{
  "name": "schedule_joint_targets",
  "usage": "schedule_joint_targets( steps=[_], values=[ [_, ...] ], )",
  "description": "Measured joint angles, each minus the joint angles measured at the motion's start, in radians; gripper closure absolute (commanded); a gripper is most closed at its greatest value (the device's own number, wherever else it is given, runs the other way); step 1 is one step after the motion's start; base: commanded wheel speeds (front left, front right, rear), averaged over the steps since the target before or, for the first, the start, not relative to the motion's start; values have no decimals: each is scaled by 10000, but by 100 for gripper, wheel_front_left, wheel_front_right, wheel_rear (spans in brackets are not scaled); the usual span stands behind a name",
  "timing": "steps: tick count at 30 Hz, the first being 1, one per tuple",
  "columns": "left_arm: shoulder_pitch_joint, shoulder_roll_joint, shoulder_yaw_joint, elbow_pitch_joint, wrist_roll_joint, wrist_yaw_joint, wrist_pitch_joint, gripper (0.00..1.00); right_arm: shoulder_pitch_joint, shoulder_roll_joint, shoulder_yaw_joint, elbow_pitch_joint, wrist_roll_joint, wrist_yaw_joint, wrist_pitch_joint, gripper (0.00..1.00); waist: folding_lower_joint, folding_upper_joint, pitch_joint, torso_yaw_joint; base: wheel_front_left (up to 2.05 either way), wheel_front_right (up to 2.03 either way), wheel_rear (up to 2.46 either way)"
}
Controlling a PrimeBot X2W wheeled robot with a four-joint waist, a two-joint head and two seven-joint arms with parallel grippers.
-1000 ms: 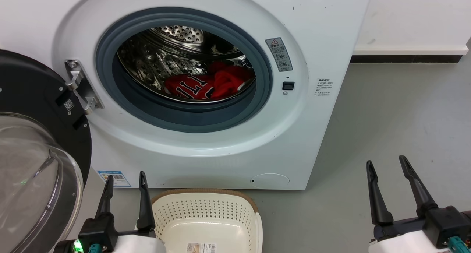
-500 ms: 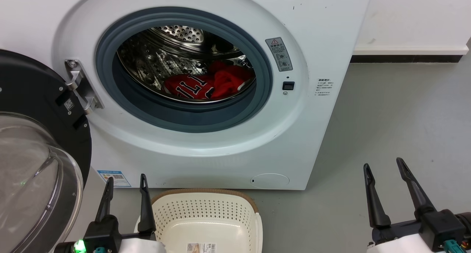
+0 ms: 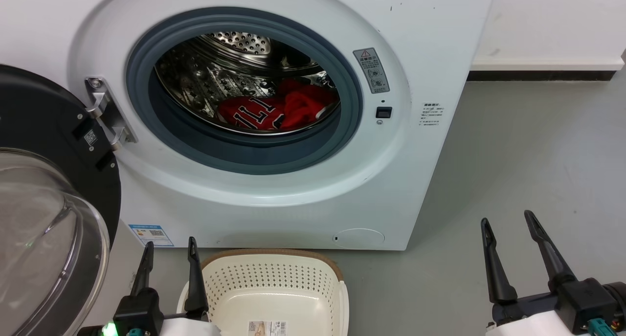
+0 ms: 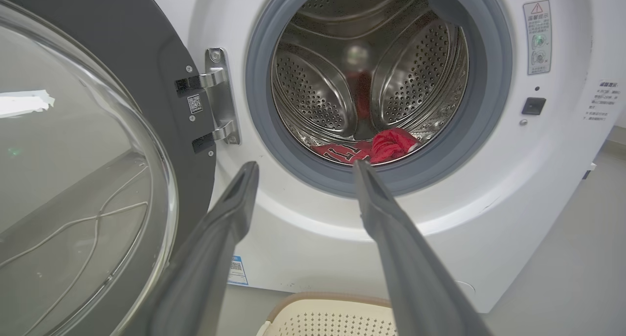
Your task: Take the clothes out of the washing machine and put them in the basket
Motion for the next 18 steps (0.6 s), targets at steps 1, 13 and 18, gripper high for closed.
schedule_joint_targets(
  steps=[1,13,18],
  values=[
    [-35,2,-4,100,-48,-4,0,0,-2,0,19,0,13,2,0,0,0,0,16,-28,0,0,0],
    [-2522,159,84,2452,46,-773,-2,0,-398,-8,38,-107,56,2,-2,0,0,0,806,-463,0,0,0],
    [-4416,520,65,3885,222,-1085,-4,0,-793,-8,86,-153,119,2,-2,0,1,0,1345,-652,0,0,0]
  ],
)
